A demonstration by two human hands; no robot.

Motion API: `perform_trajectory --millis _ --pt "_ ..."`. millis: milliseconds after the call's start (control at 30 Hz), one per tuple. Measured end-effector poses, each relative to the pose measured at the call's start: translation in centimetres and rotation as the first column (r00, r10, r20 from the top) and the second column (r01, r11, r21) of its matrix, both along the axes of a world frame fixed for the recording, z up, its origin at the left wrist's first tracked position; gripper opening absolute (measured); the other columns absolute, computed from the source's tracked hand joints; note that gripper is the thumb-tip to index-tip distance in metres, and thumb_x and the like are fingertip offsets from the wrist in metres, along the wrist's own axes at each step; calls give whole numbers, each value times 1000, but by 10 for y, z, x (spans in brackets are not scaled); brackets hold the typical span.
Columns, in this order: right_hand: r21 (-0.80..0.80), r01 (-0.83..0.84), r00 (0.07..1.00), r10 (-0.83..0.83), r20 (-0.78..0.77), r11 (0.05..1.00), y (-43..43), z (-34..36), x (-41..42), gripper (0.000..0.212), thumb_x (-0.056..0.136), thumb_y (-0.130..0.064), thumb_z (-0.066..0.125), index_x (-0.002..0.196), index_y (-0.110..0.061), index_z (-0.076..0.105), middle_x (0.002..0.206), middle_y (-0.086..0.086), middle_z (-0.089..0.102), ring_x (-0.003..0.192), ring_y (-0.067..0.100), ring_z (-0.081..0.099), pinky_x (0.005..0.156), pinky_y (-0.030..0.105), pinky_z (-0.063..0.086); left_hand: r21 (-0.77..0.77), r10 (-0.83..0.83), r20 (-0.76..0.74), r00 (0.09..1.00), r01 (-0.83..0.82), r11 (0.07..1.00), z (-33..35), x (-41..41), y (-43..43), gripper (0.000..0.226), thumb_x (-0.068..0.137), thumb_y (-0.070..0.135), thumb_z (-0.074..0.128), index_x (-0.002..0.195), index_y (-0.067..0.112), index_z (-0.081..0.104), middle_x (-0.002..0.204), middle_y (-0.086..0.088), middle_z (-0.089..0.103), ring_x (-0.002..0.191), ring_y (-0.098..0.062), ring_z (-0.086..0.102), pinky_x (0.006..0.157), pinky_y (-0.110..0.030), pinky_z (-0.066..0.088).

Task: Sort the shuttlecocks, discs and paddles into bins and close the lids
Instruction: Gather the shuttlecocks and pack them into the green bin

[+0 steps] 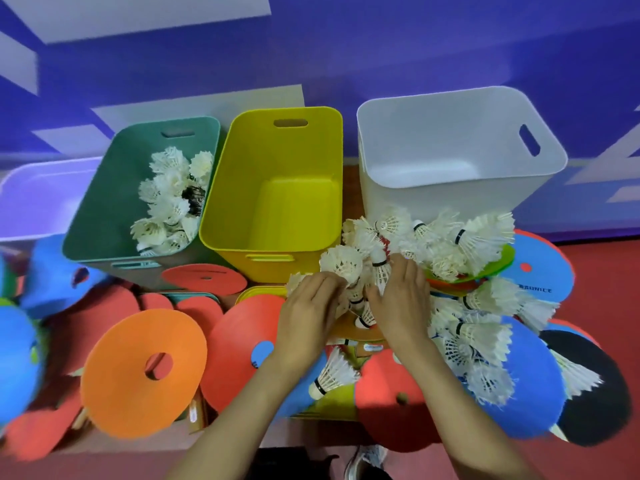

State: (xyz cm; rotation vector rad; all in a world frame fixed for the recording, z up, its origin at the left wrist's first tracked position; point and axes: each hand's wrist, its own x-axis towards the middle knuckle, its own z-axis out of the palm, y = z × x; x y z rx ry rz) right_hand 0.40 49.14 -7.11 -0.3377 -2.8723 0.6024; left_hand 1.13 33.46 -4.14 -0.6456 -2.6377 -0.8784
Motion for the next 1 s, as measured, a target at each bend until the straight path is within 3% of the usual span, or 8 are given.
perform_trajectory --millis 100,267,467,600,700,867,1000 --pt "-58 -22 1000 21 -18 998 2 4 0 54 78 -15 66 126 1 45 116 17 53 108 34 50 91 42 43 70 41 -25 999 -40 997 3 4 -1 10 97 18 48 99 15 57 100 1 62 91 -16 59 75 -33 49" --pt "-139 -60 997 53 -52 989 4 6 6 44 76 -15 69 114 -4 52 108 14 50 101 31 49 81 37 43 111 92 -56 994 -86 990 9 10 1 6 95 14 53 99 14 58 99 1 61 90 -17 59 75 -35 50" --pt "-364 -90 972 2 -234 927 9 22 13 41 71 -12 74 105 -9 51 104 1 48 100 21 45 85 38 43 139 124 -96 988 -110 984 19 19 1 7 94 14 53 98 13 59 100 2 59 90 -17 57 77 -31 46" --pt "-549 -203 934 -9 -358 811 2 61 9 39 75 -14 67 110 -11 50 105 -5 46 98 10 45 84 16 36 176 191 -175 966 -161 971 34 18 -4 8 92 13 57 99 13 62 106 0 59 94 -18 52 86 -21 37" --pt "-571 -308 897 31 -442 761 -14 93 -5 40 77 -17 62 115 -11 51 108 -2 49 97 3 46 82 2 33 202 270 -232 935 -225 953 49 7 -18 10 90 14 59 99 15 63 107 1 60 100 -21 50 92 -26 34" --pt "-534 -408 883 173 -436 741 -59 126 -52 42 82 -20 66 122 -19 51 116 -3 51 102 5 49 85 14 39 254 350 -294 890 -280 926 79 -31 -72 9 92 17 56 98 15 63 98 -1 64 98 -25 53 94 -29 37" --pt "-488 -457 876 284 -388 743 -118 140 -95 46 81 -21 70 123 -17 51 114 -1 53 101 7 51 81 19 41 229 441 -204 874 -396 889 87 -66 -141 15 90 21 55 95 12 67 95 -1 65 96 -22 53 89 -27 37"
